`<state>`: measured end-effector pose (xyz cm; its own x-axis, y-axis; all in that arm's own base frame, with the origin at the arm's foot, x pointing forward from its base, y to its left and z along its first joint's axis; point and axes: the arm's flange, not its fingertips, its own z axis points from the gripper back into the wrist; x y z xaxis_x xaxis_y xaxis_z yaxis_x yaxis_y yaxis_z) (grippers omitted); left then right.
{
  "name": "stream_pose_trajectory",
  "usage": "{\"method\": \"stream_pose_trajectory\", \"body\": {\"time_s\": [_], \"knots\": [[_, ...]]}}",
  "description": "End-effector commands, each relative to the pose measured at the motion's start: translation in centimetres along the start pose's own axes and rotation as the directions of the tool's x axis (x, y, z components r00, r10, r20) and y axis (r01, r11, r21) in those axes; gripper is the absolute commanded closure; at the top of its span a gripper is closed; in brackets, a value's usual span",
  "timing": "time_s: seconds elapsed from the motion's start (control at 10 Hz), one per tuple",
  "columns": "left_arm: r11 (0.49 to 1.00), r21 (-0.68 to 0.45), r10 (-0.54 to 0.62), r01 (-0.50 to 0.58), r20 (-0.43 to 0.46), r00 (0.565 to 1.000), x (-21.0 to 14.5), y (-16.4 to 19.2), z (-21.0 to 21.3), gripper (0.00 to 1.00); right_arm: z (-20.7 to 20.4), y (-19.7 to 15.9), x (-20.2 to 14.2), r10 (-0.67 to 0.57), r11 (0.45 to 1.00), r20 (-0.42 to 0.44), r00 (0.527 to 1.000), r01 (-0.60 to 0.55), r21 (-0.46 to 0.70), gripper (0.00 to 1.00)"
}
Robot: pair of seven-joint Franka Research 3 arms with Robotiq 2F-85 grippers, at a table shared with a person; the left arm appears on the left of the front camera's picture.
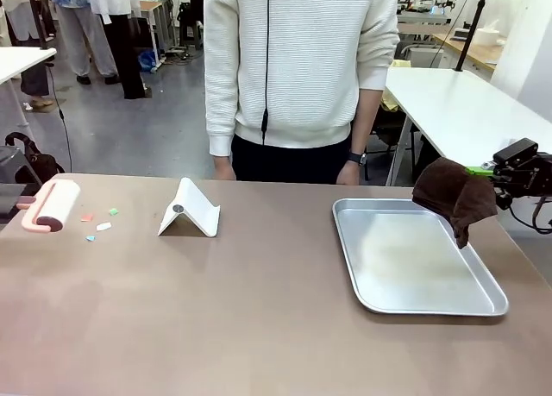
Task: Clean the surface of the table.
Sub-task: Clean the area not pointed to by the person.
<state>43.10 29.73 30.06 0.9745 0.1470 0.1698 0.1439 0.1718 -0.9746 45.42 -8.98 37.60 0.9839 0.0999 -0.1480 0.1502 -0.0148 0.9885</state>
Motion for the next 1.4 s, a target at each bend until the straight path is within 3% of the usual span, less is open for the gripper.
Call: {"method": "stream_pose_trajectory", "body": {"time_s": [0.0,0.3,0.4,0.5,0.9,1.3], "knots": [[0.996,0.081,0.031,-0.049,0.215,0.976,-0.8,-0.6,0.5,0.78,-0.1,0.8,-0.3,-0.017,1.000,-0.001,1.000,0.017,0.002,0.91],[0.969,0.200,0.076,-0.145,0.315,0.946,-1.5,-0.7,1.1,0.78,-0.1,0.8,-0.3,-0.017,1.000,-0.001,1.000,0.017,0.002,0.91],[0.966,0.205,0.093,-0.159,0.296,0.951,-1.6,-1.0,1.3,0.78,-0.1,0.8,-0.3,-0.017,1.000,-0.001,1.000,0.017,0.002,0.91],[0.957,0.229,0.095,-0.178,0.333,0.938,-1.5,-1.3,1.5,0.78,-0.1,0.8,-0.3,-0.017,1.000,-0.001,1.000,0.017,0.002,0.91],[0.914,0.376,0.044,-0.155,0.288,0.957,-1.4,-0.8,0.1,0.78,-0.1,0.8,-0.3,-0.017,1.000,-0.001,1.000,0.017,0.002,0.91],[0.888,0.438,0.018,-0.144,0.280,0.960,-0.8,-0.9,-0.7,0.78,-0.1,0.8,-0.3,-0.017,1.000,-0.001,1.000,0.017,0.002,0.91]]}}
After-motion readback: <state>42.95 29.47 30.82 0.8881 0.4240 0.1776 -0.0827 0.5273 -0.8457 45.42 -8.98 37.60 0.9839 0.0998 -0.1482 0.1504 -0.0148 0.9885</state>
